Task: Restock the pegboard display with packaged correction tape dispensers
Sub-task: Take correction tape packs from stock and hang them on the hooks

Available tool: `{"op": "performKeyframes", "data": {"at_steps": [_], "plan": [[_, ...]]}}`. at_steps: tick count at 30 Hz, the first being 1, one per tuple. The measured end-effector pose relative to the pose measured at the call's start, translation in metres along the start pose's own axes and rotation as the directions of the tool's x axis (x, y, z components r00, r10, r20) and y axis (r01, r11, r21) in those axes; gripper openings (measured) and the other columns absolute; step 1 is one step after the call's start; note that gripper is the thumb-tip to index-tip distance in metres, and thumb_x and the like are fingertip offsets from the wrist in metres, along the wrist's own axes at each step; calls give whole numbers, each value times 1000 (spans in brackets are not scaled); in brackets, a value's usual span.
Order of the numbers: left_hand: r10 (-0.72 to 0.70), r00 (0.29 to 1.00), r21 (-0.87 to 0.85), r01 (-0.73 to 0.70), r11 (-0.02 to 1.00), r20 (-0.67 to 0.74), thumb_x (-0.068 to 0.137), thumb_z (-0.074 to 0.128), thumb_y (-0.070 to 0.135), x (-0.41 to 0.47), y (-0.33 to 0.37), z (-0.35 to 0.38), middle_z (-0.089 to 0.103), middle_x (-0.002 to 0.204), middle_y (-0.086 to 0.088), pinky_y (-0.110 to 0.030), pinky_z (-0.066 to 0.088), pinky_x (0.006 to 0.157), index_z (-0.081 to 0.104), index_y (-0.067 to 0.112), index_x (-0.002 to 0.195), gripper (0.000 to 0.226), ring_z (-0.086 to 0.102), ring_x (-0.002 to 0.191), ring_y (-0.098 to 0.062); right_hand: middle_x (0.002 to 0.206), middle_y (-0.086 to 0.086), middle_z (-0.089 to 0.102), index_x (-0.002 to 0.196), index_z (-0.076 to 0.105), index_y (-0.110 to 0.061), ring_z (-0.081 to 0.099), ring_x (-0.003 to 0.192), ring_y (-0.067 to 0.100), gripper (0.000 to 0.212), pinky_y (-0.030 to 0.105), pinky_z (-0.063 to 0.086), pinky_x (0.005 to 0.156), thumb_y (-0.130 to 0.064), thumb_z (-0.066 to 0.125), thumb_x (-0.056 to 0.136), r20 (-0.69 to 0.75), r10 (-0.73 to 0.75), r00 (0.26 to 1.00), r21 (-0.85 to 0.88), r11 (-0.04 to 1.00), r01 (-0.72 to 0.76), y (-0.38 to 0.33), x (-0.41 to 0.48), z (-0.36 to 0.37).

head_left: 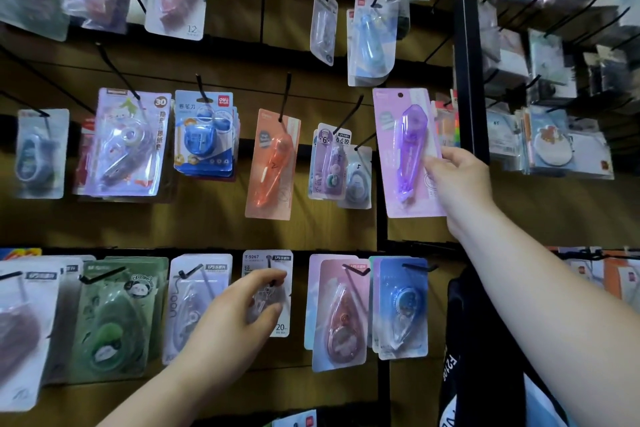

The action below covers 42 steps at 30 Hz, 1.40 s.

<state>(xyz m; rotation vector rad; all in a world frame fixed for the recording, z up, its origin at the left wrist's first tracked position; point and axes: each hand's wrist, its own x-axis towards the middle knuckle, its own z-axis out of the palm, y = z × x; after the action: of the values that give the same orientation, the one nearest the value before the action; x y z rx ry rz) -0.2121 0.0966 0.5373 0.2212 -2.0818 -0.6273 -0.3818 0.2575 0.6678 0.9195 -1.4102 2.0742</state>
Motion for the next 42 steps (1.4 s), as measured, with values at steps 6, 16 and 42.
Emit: {"op": "performKeyframes", "data": {"at_steps": [6, 16, 42], "plan": [[32, 999, -18, -31, 999, 13, 88, 52, 15, 0, -3, -4, 47, 110, 28, -23, 39, 99, 43, 43, 108, 36, 46, 107, 0, 79, -7, 59, 98, 58, -20, 57, 71, 6, 17, 14, 48, 53, -9, 48, 90, 164, -82, 983, 48, 996, 75, -17, -18, 36], [23, 995, -82, -15, 997, 93, 88, 52, 13, 5, -14, -10, 52, 112, 27, -7, 37, 83, 46, 45, 106, 38, 51, 106, -2, 96, 4, 63, 87, 57, -20, 63, 97, 29, 11, 48, 54, 86, -12, 48, 87, 297, -18, 955, -90, 995, 47, -41, -32, 87], [35, 993, -103, -23, 994, 117, 90, 50, 13, 6, -15, -11, 49, 129, 18, -19, 38, 97, 39, 56, 95, 45, 46, 121, -7, 80, -3, 63, 74, 55, -29, 66, 95, 30, 16, 52, 54, 86, -20, 53, 87, 281, 21, 959, -17, 1000, -17, -32, -32, 93]]}}
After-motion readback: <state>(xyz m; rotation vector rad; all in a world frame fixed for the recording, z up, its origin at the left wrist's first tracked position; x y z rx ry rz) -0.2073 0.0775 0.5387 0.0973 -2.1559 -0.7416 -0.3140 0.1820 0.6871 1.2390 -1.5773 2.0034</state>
